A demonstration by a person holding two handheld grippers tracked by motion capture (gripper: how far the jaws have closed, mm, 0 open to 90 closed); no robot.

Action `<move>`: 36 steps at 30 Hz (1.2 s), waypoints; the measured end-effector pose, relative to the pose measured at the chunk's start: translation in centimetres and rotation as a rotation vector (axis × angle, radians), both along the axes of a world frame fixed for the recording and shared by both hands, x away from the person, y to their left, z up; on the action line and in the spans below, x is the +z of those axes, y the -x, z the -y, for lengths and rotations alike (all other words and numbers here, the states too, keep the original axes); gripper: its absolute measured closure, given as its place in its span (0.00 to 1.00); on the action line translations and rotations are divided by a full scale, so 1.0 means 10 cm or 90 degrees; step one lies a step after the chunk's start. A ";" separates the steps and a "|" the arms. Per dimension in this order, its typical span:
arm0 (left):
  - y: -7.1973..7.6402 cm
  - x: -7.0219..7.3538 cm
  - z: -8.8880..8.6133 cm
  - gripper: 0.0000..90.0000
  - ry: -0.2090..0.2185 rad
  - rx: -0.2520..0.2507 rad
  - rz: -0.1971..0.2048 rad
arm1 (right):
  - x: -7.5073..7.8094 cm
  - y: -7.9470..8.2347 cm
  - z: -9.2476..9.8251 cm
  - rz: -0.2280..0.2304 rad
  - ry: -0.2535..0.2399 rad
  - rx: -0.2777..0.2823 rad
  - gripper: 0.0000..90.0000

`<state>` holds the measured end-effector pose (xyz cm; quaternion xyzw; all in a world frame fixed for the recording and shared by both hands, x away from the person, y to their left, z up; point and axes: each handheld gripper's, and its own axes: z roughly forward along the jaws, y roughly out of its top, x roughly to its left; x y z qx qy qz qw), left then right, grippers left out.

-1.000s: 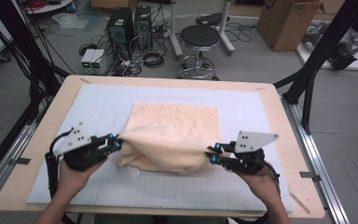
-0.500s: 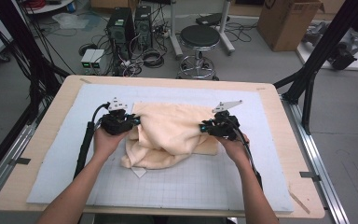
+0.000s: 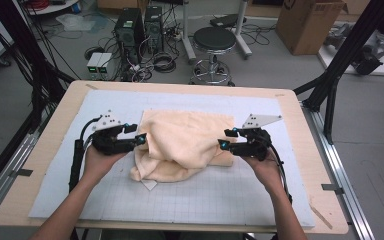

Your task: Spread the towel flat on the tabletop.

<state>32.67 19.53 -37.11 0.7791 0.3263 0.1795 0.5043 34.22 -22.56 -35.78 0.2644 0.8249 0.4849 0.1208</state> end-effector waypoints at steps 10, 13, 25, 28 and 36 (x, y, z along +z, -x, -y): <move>0.46 -0.43 0.07 0.45 -0.078 -0.084 -0.037 | -0.42 0.51 -0.38 0.021 0.026 0.110 0.57; 0.44 -0.50 0.10 0.49 -0.086 -0.096 -0.055 | -0.56 0.50 -0.55 0.003 0.075 0.132 0.55; 0.40 -0.50 0.13 0.84 -0.086 -0.083 -0.049 | -0.77 0.16 -0.91 0.016 0.151 0.085 0.84; 0.45 -0.38 0.08 0.84 -0.053 -0.080 -0.042 | -0.68 0.14 -0.85 0.002 0.119 0.090 0.89; 0.58 -0.02 0.01 0.84 0.048 -0.087 -0.033 | -0.06 0.31 -0.57 0.056 0.076 0.102 0.90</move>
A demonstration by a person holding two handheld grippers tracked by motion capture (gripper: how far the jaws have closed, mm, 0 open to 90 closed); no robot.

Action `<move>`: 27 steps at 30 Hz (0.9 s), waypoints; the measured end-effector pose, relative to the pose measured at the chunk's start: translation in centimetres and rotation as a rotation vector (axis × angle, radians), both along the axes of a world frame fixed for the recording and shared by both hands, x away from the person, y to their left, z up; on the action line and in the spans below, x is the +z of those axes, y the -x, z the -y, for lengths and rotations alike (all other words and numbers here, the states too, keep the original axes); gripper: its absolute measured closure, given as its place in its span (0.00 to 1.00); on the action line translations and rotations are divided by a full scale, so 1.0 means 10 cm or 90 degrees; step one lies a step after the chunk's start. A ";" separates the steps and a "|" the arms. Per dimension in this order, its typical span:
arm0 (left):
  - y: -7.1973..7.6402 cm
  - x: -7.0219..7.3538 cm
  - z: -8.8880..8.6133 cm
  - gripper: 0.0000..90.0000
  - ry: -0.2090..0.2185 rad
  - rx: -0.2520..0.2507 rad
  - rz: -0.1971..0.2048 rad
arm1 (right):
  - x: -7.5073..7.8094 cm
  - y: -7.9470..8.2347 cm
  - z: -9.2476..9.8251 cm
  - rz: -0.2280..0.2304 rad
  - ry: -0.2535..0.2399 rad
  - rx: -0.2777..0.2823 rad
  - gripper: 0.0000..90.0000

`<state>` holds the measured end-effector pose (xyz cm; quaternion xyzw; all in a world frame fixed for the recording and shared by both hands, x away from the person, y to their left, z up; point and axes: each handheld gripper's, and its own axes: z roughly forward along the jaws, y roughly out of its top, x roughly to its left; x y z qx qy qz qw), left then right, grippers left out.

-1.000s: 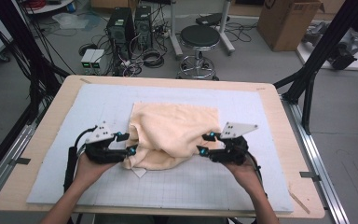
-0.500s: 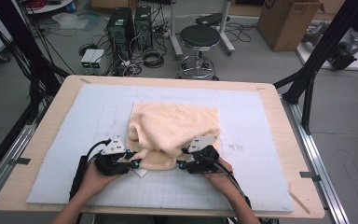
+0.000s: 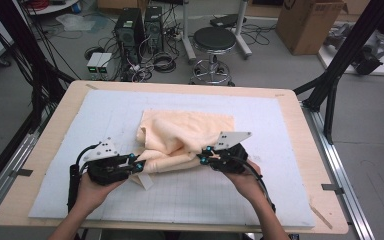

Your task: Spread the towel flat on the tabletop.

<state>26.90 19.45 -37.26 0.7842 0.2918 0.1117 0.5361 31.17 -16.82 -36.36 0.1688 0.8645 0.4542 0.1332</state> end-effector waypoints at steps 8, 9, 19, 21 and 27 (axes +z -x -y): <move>0.17 0.11 0.12 0.67 0.012 -0.054 0.010 | 0.31 0.16 0.20 0.013 0.023 0.024 0.87; 0.16 0.10 0.13 0.63 0.012 -0.054 0.007 | 0.26 0.14 0.22 0.004 0.034 0.021 0.87; -0.02 -0.15 0.34 0.71 -0.012 -0.077 -0.035 | -0.31 -0.22 0.17 -0.083 0.063 -0.031 0.87; 0.00 -0.19 0.41 0.81 -0.022 -0.094 -0.037 | -0.34 -0.29 0.17 -0.084 0.056 -0.047 0.87; 0.03 -0.30 0.72 0.84 -0.028 -0.141 -0.064 | -0.35 -0.45 0.20 -0.088 0.030 -0.072 0.87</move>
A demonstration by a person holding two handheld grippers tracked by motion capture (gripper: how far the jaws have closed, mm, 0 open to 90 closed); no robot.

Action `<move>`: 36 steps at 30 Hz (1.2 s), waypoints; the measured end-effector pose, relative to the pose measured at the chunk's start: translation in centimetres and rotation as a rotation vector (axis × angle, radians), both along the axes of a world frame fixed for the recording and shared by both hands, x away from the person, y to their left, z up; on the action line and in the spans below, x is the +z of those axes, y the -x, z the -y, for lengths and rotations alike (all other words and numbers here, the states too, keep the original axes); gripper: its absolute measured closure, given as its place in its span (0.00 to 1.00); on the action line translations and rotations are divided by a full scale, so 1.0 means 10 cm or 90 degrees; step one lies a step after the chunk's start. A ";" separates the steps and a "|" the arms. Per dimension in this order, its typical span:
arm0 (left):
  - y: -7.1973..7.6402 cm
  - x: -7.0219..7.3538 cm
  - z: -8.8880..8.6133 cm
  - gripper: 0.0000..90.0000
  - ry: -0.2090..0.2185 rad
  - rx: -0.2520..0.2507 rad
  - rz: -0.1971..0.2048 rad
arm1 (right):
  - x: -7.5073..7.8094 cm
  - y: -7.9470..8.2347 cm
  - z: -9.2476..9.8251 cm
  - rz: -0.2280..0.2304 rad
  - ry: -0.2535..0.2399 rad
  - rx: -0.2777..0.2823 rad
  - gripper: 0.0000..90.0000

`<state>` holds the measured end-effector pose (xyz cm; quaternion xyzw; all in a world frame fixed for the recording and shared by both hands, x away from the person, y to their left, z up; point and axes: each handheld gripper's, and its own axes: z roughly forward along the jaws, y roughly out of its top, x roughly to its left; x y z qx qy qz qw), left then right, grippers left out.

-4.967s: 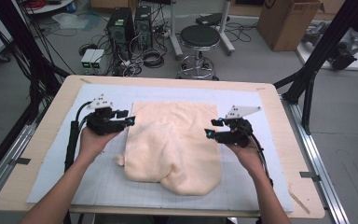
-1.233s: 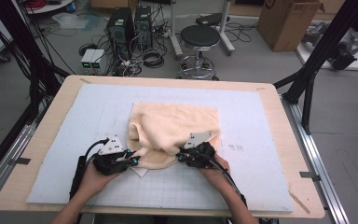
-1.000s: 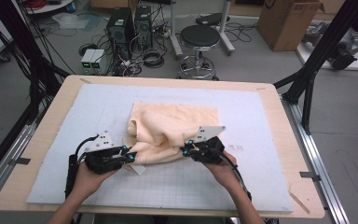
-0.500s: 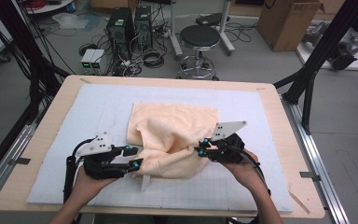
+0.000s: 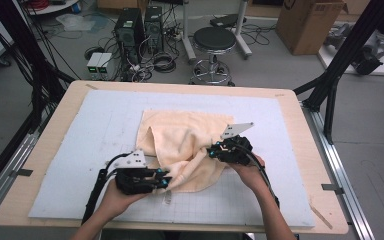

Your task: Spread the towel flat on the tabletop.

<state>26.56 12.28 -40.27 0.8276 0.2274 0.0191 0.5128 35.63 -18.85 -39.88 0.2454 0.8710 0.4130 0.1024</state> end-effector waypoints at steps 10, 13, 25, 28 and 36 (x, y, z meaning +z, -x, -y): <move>-0.08 0.15 -0.25 0.55 0.049 0.056 0.011 | 0.15 0.26 0.21 0.024 -0.051 -0.006 0.66; -0.13 0.20 -0.41 0.54 0.066 0.077 0.011 | 0.21 0.45 0.26 0.034 -0.067 0.009 0.65; -0.41 -0.05 -0.15 0.63 -0.069 0.131 0.010 | -0.25 0.74 -0.32 -0.022 0.017 0.122 0.64; -0.48 -0.12 -0.12 0.68 -0.072 0.145 -0.002 | -0.35 0.70 -0.41 -0.025 0.047 0.128 0.65; -0.57 -0.26 0.03 0.80 -0.125 0.172 -0.008 | -0.40 0.63 -0.44 -0.032 0.054 0.125 0.76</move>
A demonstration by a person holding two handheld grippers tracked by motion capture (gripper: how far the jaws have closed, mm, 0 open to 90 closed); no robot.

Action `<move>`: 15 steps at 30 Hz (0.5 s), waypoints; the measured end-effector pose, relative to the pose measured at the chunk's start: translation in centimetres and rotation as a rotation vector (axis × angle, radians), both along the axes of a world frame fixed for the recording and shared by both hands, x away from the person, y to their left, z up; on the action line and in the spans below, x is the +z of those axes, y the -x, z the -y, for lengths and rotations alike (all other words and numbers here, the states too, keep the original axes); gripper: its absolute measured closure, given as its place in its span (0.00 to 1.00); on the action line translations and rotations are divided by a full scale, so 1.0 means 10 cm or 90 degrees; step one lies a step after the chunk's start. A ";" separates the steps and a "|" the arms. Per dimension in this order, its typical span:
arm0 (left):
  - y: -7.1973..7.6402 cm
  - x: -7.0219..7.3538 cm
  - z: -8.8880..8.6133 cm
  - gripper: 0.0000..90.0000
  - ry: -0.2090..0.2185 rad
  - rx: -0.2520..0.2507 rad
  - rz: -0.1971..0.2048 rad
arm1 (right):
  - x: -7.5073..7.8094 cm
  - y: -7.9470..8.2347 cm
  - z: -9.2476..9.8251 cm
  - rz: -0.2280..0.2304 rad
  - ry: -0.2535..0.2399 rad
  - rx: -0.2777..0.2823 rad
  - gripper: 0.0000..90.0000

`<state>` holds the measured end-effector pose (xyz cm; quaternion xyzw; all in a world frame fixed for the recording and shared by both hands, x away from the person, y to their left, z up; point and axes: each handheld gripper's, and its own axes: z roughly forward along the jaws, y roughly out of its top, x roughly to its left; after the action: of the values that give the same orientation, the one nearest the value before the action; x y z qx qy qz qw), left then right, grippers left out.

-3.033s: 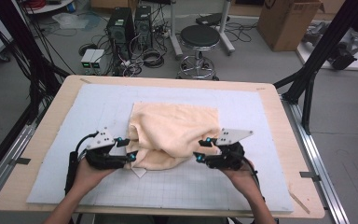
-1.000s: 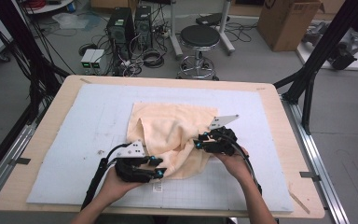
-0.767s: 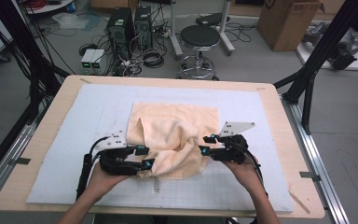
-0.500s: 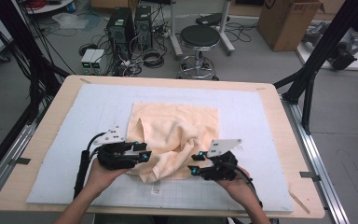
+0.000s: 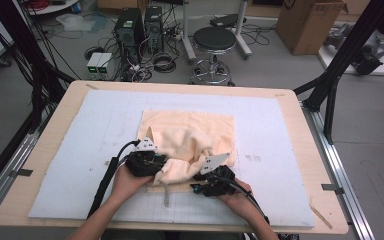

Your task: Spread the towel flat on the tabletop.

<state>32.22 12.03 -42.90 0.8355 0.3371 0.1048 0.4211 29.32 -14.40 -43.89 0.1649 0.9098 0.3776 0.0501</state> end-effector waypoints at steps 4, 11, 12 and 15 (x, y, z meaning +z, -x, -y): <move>0.01 0.02 0.01 0.94 -0.002 -0.010 0.008 | 0.00 -0.01 0.01 -0.015 -0.005 0.007 0.90; 0.07 0.18 -0.17 0.99 0.034 0.003 0.038 | 0.08 0.01 0.10 -0.015 -0.022 0.022 0.95; 0.08 0.21 -0.21 0.99 0.035 0.005 0.042 | 0.12 0.03 0.14 -0.008 -0.030 0.020 0.95; 0.10 0.29 -0.37 1.00 0.048 0.024 0.050 | 0.23 0.08 0.26 0.010 -0.047 0.008 0.95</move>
<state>31.26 15.73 -40.04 0.8079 0.3394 0.1324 0.4633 28.53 -17.03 -41.60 0.1583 0.8959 0.4121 0.0488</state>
